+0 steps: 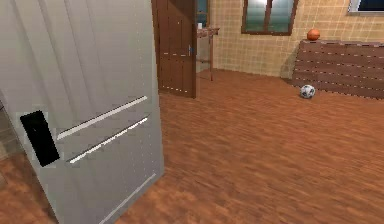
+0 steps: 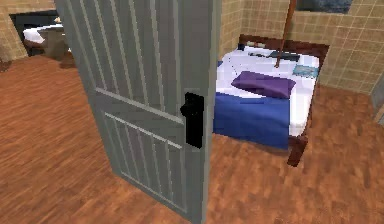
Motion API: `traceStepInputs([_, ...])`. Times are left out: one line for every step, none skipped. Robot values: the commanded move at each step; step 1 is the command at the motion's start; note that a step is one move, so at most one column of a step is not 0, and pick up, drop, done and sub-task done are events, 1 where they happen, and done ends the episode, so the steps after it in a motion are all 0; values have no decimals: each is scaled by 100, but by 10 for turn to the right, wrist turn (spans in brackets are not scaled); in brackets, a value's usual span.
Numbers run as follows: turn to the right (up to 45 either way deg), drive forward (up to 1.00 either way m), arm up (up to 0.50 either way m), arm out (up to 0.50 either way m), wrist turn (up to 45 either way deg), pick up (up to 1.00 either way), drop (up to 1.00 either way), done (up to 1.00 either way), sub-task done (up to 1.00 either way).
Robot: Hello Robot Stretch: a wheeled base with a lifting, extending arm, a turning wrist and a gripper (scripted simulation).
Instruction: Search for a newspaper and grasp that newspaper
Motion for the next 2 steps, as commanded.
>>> traceStepInputs([120, 0, 0, 0, 0, 0, 0, 0, 0])
traceStepInputs([30, 0, 0, 0, 0, 0, 0, 0, 0])
